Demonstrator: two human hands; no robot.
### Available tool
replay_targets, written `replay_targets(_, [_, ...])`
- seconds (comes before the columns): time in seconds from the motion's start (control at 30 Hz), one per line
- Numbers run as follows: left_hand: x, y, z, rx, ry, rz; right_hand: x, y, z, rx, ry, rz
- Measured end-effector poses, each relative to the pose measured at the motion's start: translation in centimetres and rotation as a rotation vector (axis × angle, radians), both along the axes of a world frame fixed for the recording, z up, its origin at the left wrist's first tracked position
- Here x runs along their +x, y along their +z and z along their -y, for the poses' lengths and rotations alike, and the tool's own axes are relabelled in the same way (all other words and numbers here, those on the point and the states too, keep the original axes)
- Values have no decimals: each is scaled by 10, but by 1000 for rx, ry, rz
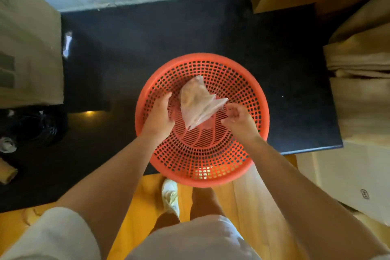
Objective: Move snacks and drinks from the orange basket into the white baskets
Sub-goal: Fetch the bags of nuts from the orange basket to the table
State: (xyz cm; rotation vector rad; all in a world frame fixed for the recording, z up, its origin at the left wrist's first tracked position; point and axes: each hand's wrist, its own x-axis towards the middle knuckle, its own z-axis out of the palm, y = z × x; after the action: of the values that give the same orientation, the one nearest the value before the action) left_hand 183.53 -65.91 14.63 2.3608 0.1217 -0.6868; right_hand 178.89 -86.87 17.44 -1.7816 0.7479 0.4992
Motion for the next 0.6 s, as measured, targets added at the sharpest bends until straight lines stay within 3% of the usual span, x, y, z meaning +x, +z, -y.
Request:
replay_targets(0.13, [19, -27, 6, 109, -252, 128, 24, -29, 7, -209, 333, 62])
replay_targets(0.3, [33, -41, 12, 107, -404, 181, 33, -58, 9, -201, 520, 153])
replay_targets(0.6, [39, -43, 18, 14, -402, 232, 38, -79, 5, -148, 443, 245])
